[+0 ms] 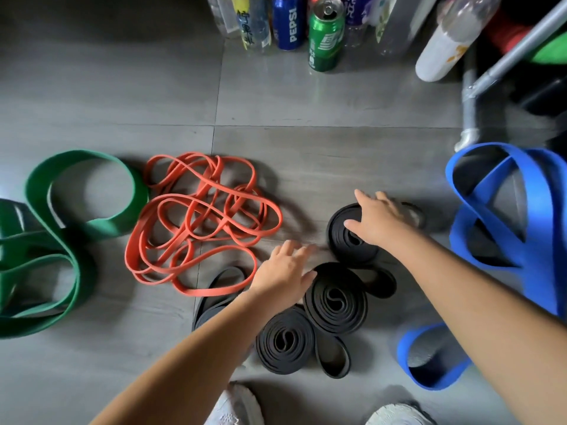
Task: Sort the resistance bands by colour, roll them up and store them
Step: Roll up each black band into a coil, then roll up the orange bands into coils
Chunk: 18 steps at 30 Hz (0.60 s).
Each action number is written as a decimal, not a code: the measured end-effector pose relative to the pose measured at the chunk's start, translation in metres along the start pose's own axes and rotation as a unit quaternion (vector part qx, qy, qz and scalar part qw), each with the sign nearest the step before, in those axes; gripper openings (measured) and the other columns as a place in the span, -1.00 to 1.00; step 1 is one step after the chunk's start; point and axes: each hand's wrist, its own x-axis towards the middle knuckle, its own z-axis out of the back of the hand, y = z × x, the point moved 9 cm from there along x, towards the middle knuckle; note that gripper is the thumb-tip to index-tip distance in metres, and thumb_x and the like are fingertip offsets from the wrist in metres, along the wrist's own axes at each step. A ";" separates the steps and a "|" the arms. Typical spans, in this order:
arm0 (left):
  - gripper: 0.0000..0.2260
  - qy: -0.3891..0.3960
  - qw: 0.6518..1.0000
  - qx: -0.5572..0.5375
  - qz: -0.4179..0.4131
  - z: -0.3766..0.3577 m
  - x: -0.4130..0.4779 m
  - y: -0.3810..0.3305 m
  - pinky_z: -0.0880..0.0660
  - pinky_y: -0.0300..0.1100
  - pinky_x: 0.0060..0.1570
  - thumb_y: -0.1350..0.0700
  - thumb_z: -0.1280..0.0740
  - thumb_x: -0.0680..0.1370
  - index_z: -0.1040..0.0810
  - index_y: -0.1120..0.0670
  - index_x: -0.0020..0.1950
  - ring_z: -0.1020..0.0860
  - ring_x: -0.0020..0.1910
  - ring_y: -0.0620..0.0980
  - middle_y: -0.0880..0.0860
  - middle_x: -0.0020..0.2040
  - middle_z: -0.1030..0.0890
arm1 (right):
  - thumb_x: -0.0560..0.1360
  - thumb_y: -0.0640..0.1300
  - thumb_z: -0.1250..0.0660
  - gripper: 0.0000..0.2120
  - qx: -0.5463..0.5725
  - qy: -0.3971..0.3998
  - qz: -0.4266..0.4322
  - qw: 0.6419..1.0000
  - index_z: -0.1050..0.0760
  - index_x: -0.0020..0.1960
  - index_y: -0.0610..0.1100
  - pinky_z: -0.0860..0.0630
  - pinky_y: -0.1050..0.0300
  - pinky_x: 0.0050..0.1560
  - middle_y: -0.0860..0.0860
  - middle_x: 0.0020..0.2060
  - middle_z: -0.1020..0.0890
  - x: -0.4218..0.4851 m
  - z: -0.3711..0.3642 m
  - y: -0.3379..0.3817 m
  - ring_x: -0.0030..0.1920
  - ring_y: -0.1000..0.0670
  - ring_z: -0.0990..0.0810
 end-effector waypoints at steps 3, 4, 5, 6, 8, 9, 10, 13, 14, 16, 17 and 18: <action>-0.59 -0.117 0.992 -0.022 0.042 0.037 -0.013 0.041 -0.41 -0.04 0.20 0.08 -0.26 0.54 -0.36 0.06 0.39 -0.35 0.29 0.08 0.06 0.29 -0.39 | 0.49 0.15 -0.26 -0.48 -0.010 -0.046 0.042 0.998 -0.26 0.36 -0.06 -0.31 -0.03 0.26 -0.15 0.29 -0.34 -0.008 0.006 0.024 0.35 -0.19 -0.28; -0.60 -0.151 0.987 -0.020 0.042 0.049 -0.018 0.051 -0.43 -0.04 0.16 0.13 -0.27 0.52 -0.40 0.08 0.36 -0.39 0.25 0.10 0.07 0.25 -0.42 | 0.49 0.12 -0.26 -0.50 -0.009 -0.062 0.059 0.996 -0.29 0.34 -0.08 -0.31 -0.03 0.27 -0.15 0.29 -0.34 -0.011 0.005 0.032 0.35 -0.19 -0.27; -0.61 -0.179 0.983 -0.003 0.032 0.059 -0.022 0.057 -0.44 -0.03 0.13 0.16 -0.29 0.49 -0.43 0.10 0.33 -0.43 0.19 0.13 0.09 0.21 -0.46 | 0.50 0.10 -0.26 -0.53 -0.001 -0.076 0.073 0.994 -0.32 0.33 -0.09 -0.29 -0.02 0.28 -0.14 0.31 -0.33 -0.016 0.005 0.041 0.36 -0.18 -0.26; -0.61 -0.206 0.978 0.026 0.015 0.068 -0.025 0.060 -0.47 -0.01 0.09 0.18 -0.29 0.46 -0.46 0.11 0.30 -0.46 0.14 0.16 0.11 0.17 -0.49 | 0.50 0.07 -0.26 -0.55 0.009 -0.083 0.086 0.993 -0.34 0.32 -0.10 -0.28 -0.01 0.29 -0.14 0.34 -0.32 -0.020 0.004 0.050 0.37 -0.17 -0.25; -0.58 -0.256 0.965 0.059 0.002 0.083 -0.026 0.061 -0.51 0.04 0.02 0.19 -0.27 0.42 -0.45 0.13 0.29 -0.47 0.09 0.20 0.15 0.14 -0.49 | 0.51 0.03 -0.25 -0.58 0.017 -0.080 0.123 0.989 -0.36 0.33 -0.09 -0.28 0.01 0.29 -0.10 0.36 -0.31 -0.028 0.001 0.069 0.37 -0.15 -0.26; -0.54 -0.261 0.964 0.051 0.023 0.088 -0.024 0.065 -0.51 0.05 0.01 0.20 -0.29 0.42 -0.40 0.13 0.33 -0.45 0.11 0.20 0.17 0.19 -0.45 | 0.51 0.01 -0.25 -0.58 0.016 -0.071 0.142 0.987 -0.35 0.34 -0.08 -0.29 0.02 0.29 -0.09 0.37 -0.30 -0.031 -0.002 0.078 0.37 -0.14 -0.26; -0.48 -0.256 0.965 0.034 0.053 0.091 -0.020 0.071 -0.51 0.04 0.02 0.21 -0.31 0.43 -0.33 0.10 0.38 -0.42 0.15 0.18 0.16 0.26 -0.39 | 0.51 0.00 -0.25 -0.58 0.018 -0.064 0.159 0.985 -0.35 0.34 -0.07 -0.30 0.02 0.30 -0.08 0.38 -0.30 -0.033 -0.004 0.086 0.36 -0.13 -0.27; -0.59 -0.149 0.980 0.064 0.112 0.084 -0.004 0.085 -0.51 0.05 0.00 0.17 -0.28 0.51 -0.35 0.00 0.35 -0.40 0.20 0.16 0.07 0.33 -0.33 | 0.52 0.02 -0.25 -0.55 0.037 -0.042 0.180 0.982 -0.32 0.38 -0.03 -0.29 0.05 0.31 -0.05 0.39 -0.28 -0.040 -0.006 0.101 0.37 -0.11 -0.27; -0.69 -0.118 0.983 0.078 0.114 0.081 -0.001 0.088 -0.50 0.05 0.00 0.14 -0.26 0.52 -0.43 0.02 0.27 -0.42 0.19 0.17 0.06 0.28 -0.39 | 0.52 0.03 -0.24 -0.55 0.046 -0.035 0.178 0.982 -0.32 0.39 -0.01 -0.29 0.05 0.30 -0.04 0.40 -0.27 -0.041 -0.005 0.102 0.38 -0.10 -0.27; -0.80 -0.136 0.983 0.045 0.112 0.093 -0.004 0.087 -0.50 0.02 0.00 0.11 -0.28 0.52 -0.52 0.05 0.13 -0.45 0.15 0.16 0.05 0.18 -0.47 | 0.52 0.04 -0.25 -0.55 0.061 -0.027 0.173 0.983 -0.32 0.39 0.00 -0.30 0.04 0.30 -0.02 0.40 -0.28 -0.043 -0.001 0.102 0.37 -0.09 -0.28; -0.82 -0.168 0.981 0.020 0.099 0.104 -0.009 0.082 -0.49 0.00 -0.01 0.10 -0.30 0.51 -0.54 0.05 0.10 -0.48 0.12 0.15 0.05 0.14 -0.51 | 0.51 0.04 -0.27 -0.54 0.066 -0.025 0.173 0.982 -0.33 0.38 0.00 -0.32 0.04 0.30 -0.02 0.39 -0.29 -0.046 0.002 0.102 0.37 -0.09 -0.30; -0.83 -0.198 0.977 0.001 0.080 0.116 -0.015 0.075 -0.49 -0.02 -0.04 0.09 -0.32 0.50 -0.55 0.06 0.07 -0.51 0.08 0.14 0.05 0.09 -0.54 | 0.50 0.04 -0.28 -0.54 0.071 -0.024 0.175 0.982 -0.34 0.38 0.00 -0.34 0.04 0.30 -0.01 0.38 -0.30 -0.049 0.006 0.101 0.36 -0.09 -0.32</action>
